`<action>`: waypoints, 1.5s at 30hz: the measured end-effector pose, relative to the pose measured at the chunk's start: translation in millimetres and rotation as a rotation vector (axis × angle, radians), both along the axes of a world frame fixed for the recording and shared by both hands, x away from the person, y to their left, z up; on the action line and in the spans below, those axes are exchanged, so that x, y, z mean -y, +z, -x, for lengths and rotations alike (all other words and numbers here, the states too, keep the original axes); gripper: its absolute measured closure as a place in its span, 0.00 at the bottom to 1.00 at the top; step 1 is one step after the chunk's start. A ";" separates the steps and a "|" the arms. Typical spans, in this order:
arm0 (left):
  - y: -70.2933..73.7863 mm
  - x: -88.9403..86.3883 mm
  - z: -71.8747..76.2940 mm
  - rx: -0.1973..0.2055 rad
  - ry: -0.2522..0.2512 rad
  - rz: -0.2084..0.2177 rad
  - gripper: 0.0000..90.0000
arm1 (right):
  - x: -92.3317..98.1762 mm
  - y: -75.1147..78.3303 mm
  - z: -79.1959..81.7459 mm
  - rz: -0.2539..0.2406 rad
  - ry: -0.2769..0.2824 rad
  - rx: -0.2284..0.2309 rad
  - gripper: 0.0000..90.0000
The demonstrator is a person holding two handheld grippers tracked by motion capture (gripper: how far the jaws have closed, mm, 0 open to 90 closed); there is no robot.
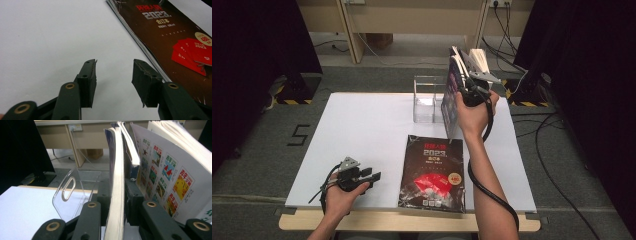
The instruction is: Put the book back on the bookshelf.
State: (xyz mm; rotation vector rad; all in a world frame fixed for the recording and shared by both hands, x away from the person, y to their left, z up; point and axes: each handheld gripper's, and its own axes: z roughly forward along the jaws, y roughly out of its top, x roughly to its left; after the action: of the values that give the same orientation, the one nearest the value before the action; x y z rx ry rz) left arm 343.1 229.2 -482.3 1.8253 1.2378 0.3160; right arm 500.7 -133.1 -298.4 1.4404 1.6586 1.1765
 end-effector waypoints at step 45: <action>-1.0 -1.6 -2.7 -0.001 -0.004 -0.004 0.59 | -18.2 0.5 -19.7 0.010 -0.058 0.042 0.92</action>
State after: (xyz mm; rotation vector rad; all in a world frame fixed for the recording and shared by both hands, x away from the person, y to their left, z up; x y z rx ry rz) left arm 345.9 230.9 -483.3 1.8314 1.2349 0.3150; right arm 520.5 -114.9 -297.9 1.4386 1.5817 1.1566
